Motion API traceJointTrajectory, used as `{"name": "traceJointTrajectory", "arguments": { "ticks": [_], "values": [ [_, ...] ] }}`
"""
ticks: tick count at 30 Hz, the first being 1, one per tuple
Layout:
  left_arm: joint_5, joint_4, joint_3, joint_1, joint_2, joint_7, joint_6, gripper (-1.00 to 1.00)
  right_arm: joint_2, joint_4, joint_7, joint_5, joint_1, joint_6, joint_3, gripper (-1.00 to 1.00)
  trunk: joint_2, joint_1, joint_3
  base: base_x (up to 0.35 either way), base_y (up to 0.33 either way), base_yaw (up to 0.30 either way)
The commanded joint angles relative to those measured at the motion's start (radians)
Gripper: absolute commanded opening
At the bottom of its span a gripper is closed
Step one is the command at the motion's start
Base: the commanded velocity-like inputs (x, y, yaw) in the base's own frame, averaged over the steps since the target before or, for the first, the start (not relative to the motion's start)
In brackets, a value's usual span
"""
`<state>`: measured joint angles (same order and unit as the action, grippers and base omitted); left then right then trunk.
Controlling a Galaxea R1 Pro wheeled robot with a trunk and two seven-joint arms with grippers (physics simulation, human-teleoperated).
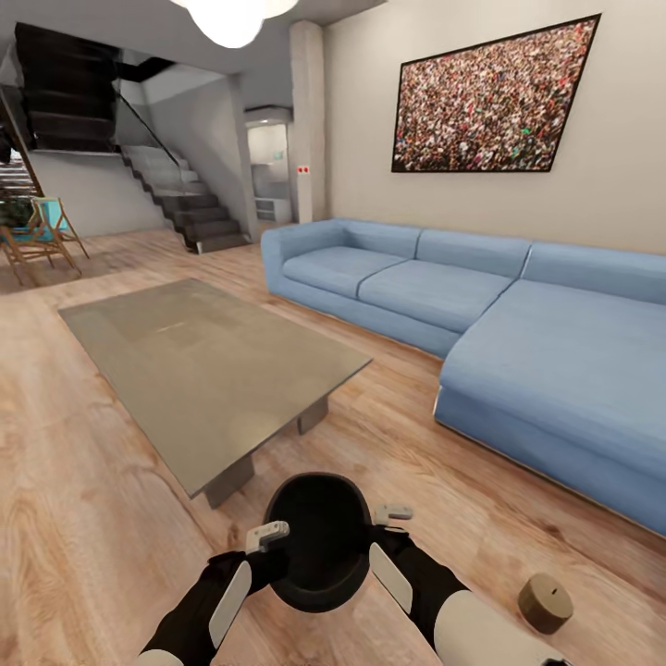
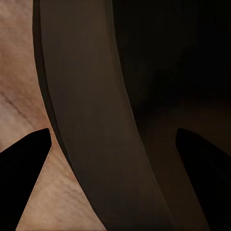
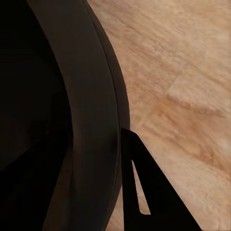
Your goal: Place each of the two pumpkins and all three candles from the living room inside a cabinet in the living room (use any cabinet), then make sure every cabinet is closed, and position the cauldron so it is next to a table in the living room.
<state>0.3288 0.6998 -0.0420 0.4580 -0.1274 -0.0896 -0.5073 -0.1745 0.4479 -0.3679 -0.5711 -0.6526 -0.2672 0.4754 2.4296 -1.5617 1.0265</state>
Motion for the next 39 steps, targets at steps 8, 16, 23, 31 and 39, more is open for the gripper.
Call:
{"name": "traceJointTrajectory", "arguments": {
  "ticks": [8,16,23,31,39],
  "values": [
    [-0.008,0.001,0.014,0.000,0.001,0.001,0.000,-1.00,0.000,0.006,0.096,-0.003,-0.001,0.005,-0.009,-1.00,0.056,-0.031,0.023,0.000,0.000,0.061],
    [-0.008,0.001,0.014,0.000,0.000,0.001,0.000,-1.00,0.000,0.006,0.096,-0.002,-0.001,0.003,-0.009,-1.00,0.063,-0.034,0.021,0.000,0.000,0.237],
    [-0.008,0.001,0.014,0.001,0.001,0.001,0.000,-1.00,0.000,0.006,0.096,-0.001,-0.001,0.004,-0.009,-1.00,0.063,-0.034,0.016,0.006,0.000,0.215],
    [-0.008,0.001,0.013,0.000,0.002,0.001,0.000,-1.00,0.000,0.006,0.096,-0.001,-0.001,0.004,-0.009,-1.00,0.063,-0.034,0.015,0.164,0.000,0.050],
    [-0.008,0.003,0.014,0.001,0.002,0.001,0.000,-1.00,0.000,0.006,0.096,-0.001,-0.001,0.003,-0.009,-1.00,0.063,-0.034,0.010,0.010,0.000,0.199]
  ]
}}
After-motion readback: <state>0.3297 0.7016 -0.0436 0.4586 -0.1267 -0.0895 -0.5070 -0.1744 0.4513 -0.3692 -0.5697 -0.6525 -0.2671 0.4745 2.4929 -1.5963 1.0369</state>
